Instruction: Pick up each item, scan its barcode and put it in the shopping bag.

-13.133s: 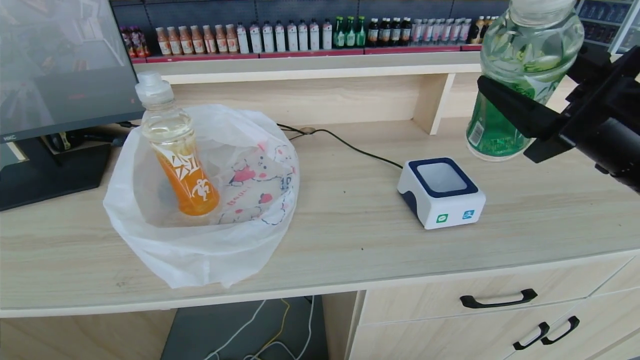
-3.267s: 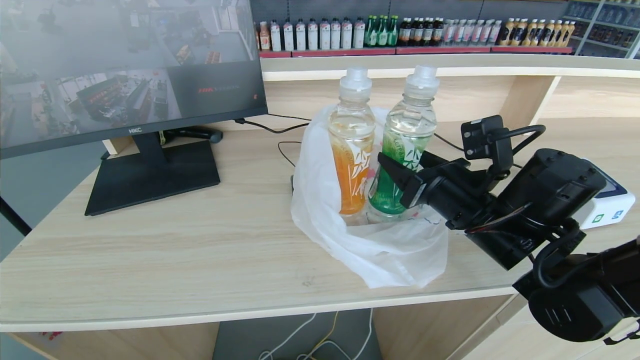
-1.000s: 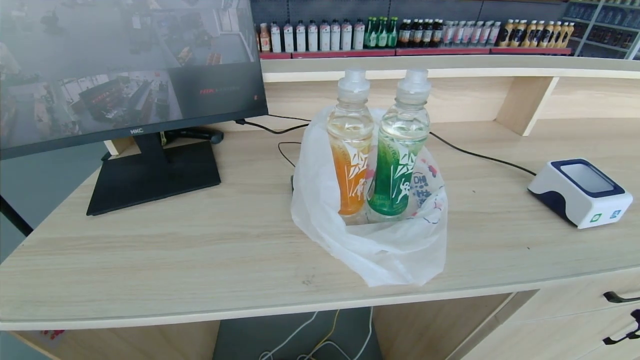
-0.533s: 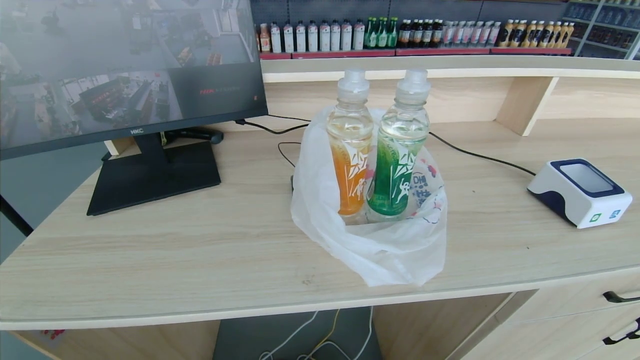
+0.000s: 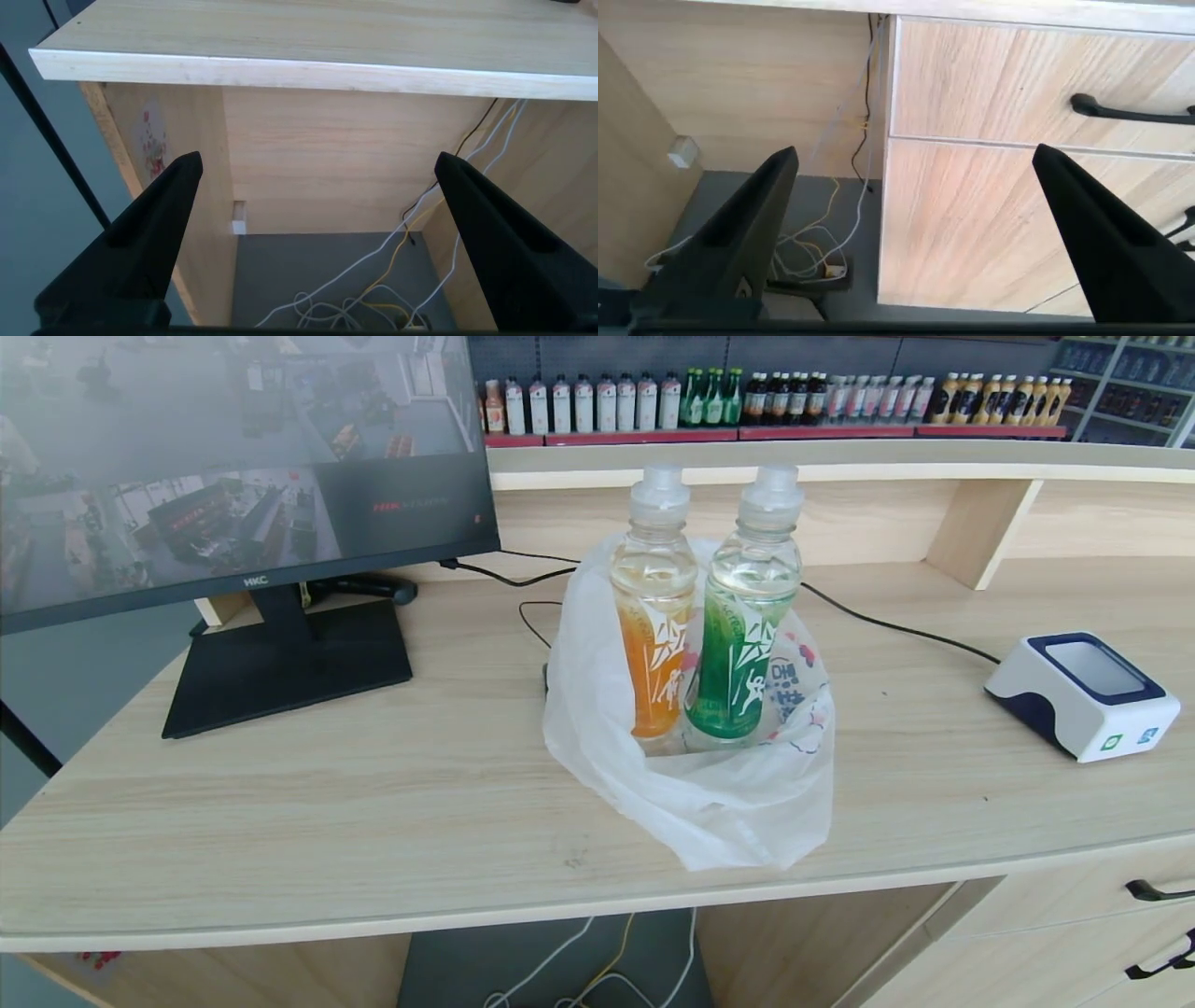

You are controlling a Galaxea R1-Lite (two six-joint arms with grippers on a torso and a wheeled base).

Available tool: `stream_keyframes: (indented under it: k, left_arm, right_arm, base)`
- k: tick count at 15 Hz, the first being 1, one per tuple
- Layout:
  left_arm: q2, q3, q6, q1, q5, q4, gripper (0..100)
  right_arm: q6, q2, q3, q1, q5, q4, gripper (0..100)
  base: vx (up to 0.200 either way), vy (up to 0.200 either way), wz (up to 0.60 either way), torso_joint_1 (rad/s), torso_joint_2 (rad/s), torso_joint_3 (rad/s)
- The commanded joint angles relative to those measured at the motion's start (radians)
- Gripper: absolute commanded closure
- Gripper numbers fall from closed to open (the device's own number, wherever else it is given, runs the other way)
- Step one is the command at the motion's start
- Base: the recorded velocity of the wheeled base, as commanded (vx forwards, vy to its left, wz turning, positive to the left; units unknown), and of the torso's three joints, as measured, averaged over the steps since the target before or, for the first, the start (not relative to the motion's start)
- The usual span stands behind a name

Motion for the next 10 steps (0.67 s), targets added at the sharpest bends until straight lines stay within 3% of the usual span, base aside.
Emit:
stream_keyframes:
  k: [1, 2, 6, 10]
  left_arm:
    - [0.000, 0.000, -0.002, -0.001, 0.000, 0.000, 0]
    - [0.000, 0.000, -0.002, -0.001, 0.000, 0.000, 0]
    - [0.000, 0.000, -0.003, 0.001, 0.000, 0.000, 0]
    - [0.000, 0.000, -0.005, 0.001, 0.000, 0.000, 0]
  right_arm:
    - [0.010, -0.077, 0.000, -0.011, 0.002, 0.001, 0]
    - [0.024, -0.077, 0.000, -0.011, 0.000, 0.001, 0]
    - [0.030, -0.077, 0.000, -0.011, 0.000, 0.001, 0]
    - [0.030, -0.077, 0.000, -0.011, 0.000, 0.001, 0]
  base:
    - [0.000, 0.000, 0.00, 0.000, 0.00, 0.000]
    - [0.000, 0.000, 0.00, 0.000, 0.00, 0.000]
    - [-0.200, 0.000, 0.00, 0.001, 0.00, 0.001]
    - [0.000, 0.000, 0.00, 0.000, 0.00, 0.000]
